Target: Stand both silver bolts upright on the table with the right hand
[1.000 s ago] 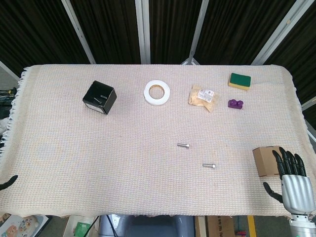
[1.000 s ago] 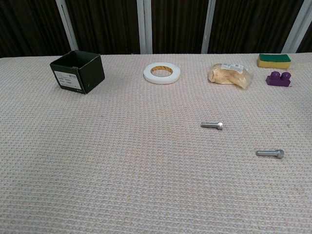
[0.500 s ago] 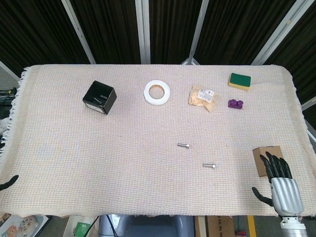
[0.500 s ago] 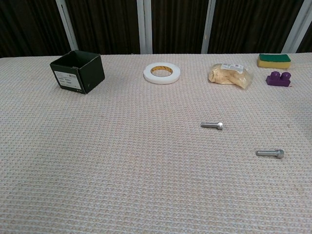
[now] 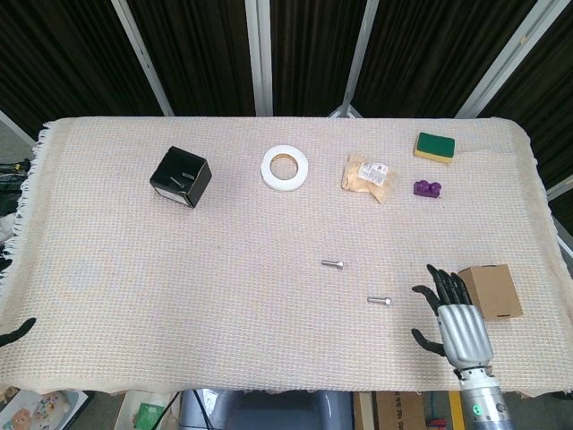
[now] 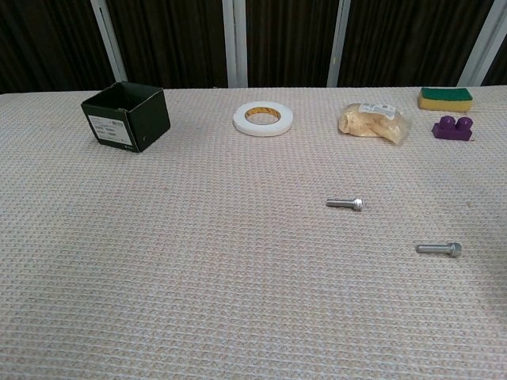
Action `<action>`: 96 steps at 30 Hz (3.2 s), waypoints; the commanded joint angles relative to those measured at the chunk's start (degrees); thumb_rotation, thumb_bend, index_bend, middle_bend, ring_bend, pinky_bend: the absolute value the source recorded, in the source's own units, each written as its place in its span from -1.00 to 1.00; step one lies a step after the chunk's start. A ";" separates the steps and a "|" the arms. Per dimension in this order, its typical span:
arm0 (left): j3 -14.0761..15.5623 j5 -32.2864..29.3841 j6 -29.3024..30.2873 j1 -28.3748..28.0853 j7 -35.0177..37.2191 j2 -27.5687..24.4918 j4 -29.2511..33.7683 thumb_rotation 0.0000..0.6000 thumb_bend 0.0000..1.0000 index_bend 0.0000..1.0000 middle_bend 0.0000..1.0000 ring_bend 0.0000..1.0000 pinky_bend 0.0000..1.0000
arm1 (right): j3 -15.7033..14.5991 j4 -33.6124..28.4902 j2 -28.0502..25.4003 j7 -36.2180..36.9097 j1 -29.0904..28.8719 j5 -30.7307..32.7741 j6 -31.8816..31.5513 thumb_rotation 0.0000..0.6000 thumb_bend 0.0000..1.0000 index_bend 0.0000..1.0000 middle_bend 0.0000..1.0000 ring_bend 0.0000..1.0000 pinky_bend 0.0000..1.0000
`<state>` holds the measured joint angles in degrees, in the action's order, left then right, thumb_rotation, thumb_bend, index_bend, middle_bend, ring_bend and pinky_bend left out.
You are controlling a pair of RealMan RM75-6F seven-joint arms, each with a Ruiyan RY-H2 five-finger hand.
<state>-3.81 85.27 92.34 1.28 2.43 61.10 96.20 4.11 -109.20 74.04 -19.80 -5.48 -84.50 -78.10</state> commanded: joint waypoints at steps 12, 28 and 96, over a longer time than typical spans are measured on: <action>-0.22 -0.53 -0.62 -0.36 -0.50 0.03 0.13 1.00 -0.71 -0.67 -0.70 -0.99 -0.90 | 5.82 3.78 13.85 -14.54 -8.09 15.23 5.62 1.00 -0.30 -0.20 -1.00 -0.92 -0.97; -0.41 -0.88 -0.78 -0.51 -0.69 0.06 0.17 1.00 -0.71 -0.67 -0.70 -0.99 -0.90 | 7.09 9.31 19.54 -18.59 -12.05 21.80 6.26 1.00 -0.29 -0.08 -1.00 -0.91 -0.97; -0.55 -1.27 -0.98 -0.88 -2.76 0.68 0.50 1.00 -0.71 -0.66 -0.70 -0.99 -0.90 | 4.47 14.21 21.14 -16.05 -15.42 27.91 6.22 1.00 -0.27 0.23 -1.00 -0.88 -0.95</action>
<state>-4.36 84.01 91.35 0.40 -0.33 61.78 96.70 8.59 -94.95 95.22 -35.88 -20.87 -56.62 -71.91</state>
